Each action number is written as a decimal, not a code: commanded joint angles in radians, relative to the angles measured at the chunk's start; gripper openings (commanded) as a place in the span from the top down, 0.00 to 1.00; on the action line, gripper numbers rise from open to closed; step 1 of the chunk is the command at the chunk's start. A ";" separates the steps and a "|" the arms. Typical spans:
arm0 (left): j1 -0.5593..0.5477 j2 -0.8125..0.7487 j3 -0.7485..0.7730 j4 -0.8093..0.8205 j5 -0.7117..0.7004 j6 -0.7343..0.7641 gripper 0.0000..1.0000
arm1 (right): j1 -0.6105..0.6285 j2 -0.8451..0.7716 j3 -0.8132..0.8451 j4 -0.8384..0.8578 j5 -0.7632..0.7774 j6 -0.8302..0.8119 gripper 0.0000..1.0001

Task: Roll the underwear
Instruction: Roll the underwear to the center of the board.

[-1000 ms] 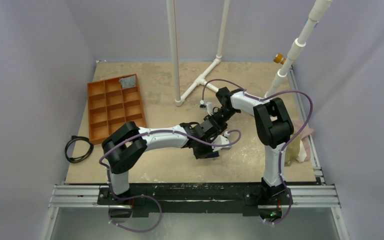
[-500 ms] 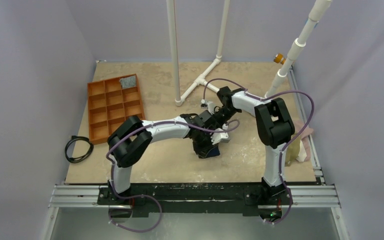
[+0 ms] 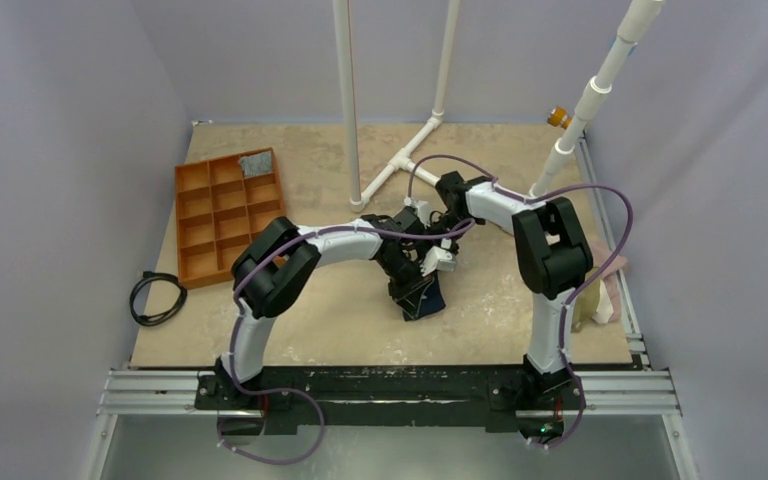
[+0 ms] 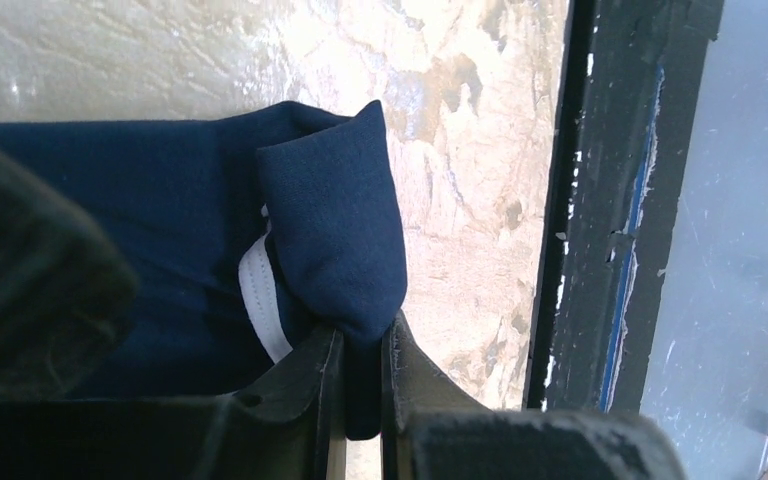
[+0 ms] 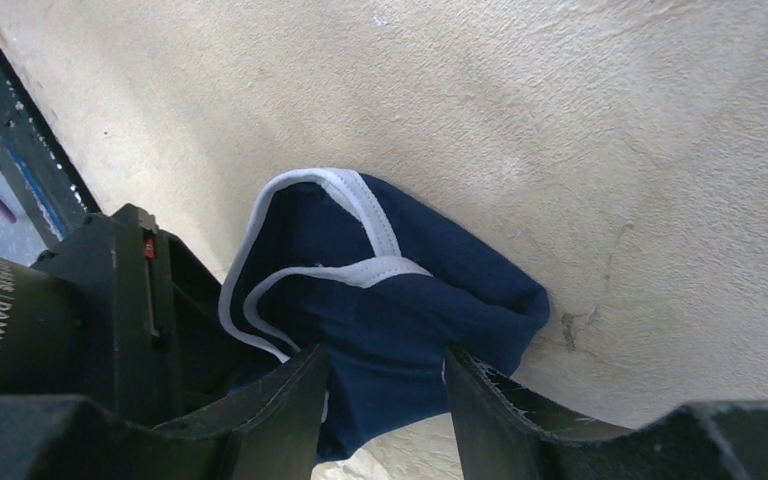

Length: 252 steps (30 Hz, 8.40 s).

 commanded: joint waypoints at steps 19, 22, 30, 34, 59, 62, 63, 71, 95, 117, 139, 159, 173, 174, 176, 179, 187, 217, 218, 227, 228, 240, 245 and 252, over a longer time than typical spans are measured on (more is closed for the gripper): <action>0.008 0.156 -0.007 -0.130 -0.095 -0.050 1.00 | -0.176 0.087 0.134 -0.174 -0.113 -0.280 0.45; 0.010 0.160 -0.011 -0.120 -0.111 -0.064 1.00 | -0.199 0.088 0.140 -0.181 -0.121 -0.284 0.45; 0.009 0.154 -0.026 -0.100 -0.123 -0.081 1.00 | -0.250 0.077 0.138 -0.105 -0.049 -0.194 0.45; 0.011 0.146 -0.033 -0.089 -0.126 -0.084 1.00 | -0.282 0.043 0.113 -0.050 0.000 -0.161 0.45; 0.129 0.235 0.034 -0.161 0.080 -0.072 1.00 | -0.289 -0.438 -0.275 0.077 -0.113 -0.352 0.40; 0.136 0.260 0.058 -0.191 0.104 -0.063 1.00 | -0.245 -0.553 -0.328 0.113 -0.087 -0.357 0.39; 0.137 0.267 0.067 -0.200 0.110 -0.058 1.00 | -0.217 -0.591 -0.346 0.130 -0.067 -0.351 0.39; 0.150 0.309 0.110 -0.260 0.163 -0.040 1.00 | 0.070 -0.791 -0.478 0.289 0.168 -0.300 0.34; 0.174 0.428 0.227 -0.401 0.235 -0.011 1.00 | 0.546 -0.663 -0.601 0.471 0.490 -0.311 0.32; 0.174 0.412 0.218 -0.394 0.234 -0.006 1.00 | 0.576 -0.480 -0.578 0.497 0.476 -0.333 0.61; 0.199 0.257 0.213 -0.447 0.168 -0.001 0.71 | 0.577 -0.445 -0.541 0.312 0.390 -0.276 1.00; 0.308 0.109 0.201 -0.525 0.106 0.010 0.57 | 0.577 -0.448 -0.535 0.294 0.346 -0.206 1.00; 0.483 -0.162 -0.002 -0.477 -0.011 -0.008 0.57 | 0.551 -0.328 -0.411 0.215 0.231 -0.194 1.00; 0.499 -0.186 -0.019 -0.472 -0.017 -0.008 0.58 | 0.543 -0.311 -0.394 0.201 0.221 -0.202 1.00; 0.527 -0.232 -0.056 -0.460 -0.040 -0.009 0.58 | 0.521 -0.273 -0.355 0.172 0.200 -0.219 1.00; 0.561 -0.306 -0.116 -0.436 -0.070 -0.008 0.58 | 0.482 -0.199 -0.274 0.111 0.161 -0.253 1.00; 0.605 -0.515 -0.237 -0.390 -0.178 0.034 0.58 | 0.328 0.076 0.002 -0.101 -0.001 -0.359 1.00; 0.131 -0.629 -0.339 0.050 -0.265 0.100 0.55 | 0.202 0.452 0.366 -0.350 -0.164 -0.476 0.85; 0.112 -0.614 -0.342 0.070 -0.275 0.093 0.54 | 0.201 0.452 0.364 -0.347 -0.161 -0.473 0.85; -0.011 -0.480 -0.335 0.168 -0.401 0.062 0.52 | 0.202 0.440 0.345 -0.335 -0.144 -0.471 0.85; -0.019 -0.469 -0.333 0.175 -0.416 0.059 0.52 | 0.201 0.440 0.344 -0.335 -0.143 -0.472 0.85; -0.068 -0.364 -0.314 0.217 -0.445 0.058 0.50 | 0.202 0.450 0.338 -0.338 -0.134 -0.479 0.86; -0.079 -0.332 -0.299 0.225 -0.455 0.051 0.56 | 0.201 0.454 0.336 -0.340 -0.134 -0.483 0.86; -0.084 -0.301 -0.312 0.236 -0.455 0.047 0.58 | 0.201 0.455 0.338 -0.341 -0.132 -0.482 0.86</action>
